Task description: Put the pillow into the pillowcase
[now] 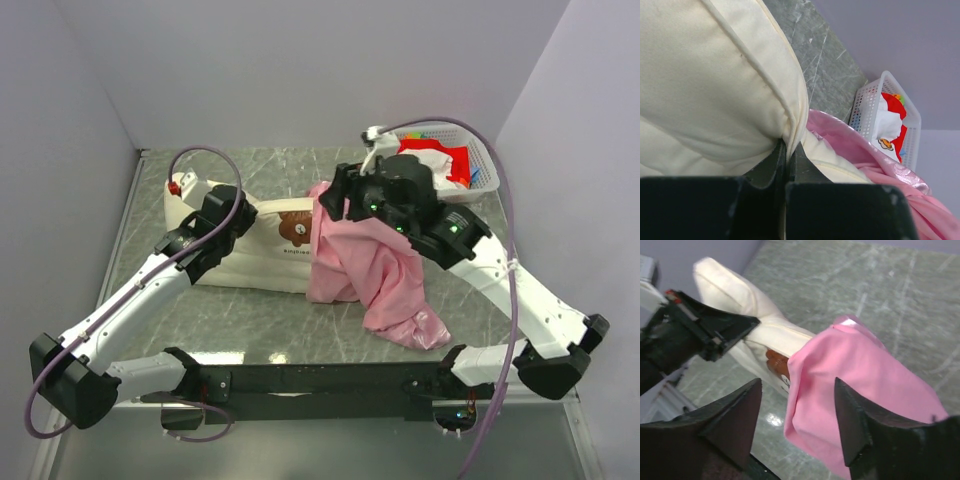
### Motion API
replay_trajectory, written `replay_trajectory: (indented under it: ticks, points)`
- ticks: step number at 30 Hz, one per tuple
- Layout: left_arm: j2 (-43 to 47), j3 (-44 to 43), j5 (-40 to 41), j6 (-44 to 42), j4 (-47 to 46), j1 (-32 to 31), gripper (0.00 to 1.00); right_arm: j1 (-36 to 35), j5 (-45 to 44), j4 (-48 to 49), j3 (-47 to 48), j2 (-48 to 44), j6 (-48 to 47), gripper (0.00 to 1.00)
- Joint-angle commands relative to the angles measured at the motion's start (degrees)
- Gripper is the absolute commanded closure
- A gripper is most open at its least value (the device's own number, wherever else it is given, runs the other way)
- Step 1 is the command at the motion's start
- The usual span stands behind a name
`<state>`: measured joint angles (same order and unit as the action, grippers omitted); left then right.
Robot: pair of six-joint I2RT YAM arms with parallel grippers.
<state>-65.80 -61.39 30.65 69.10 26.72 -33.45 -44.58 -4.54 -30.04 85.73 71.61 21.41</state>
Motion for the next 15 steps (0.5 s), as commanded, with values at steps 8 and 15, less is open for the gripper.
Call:
replay_trajectory:
  ticks: [8,15]
  points:
    - [0.2,0.6,-1.0,0.3,4.0,-0.7,0.99,-9.6,-27.7,-14.0,11.8,14.2,1.8,0.65]
    - [2.1,2.1,-0.4,0.3,4.0,-0.7,0.99,-4.8,-21.3,-4.3,-6.9,-2.7,1.6,0.91]
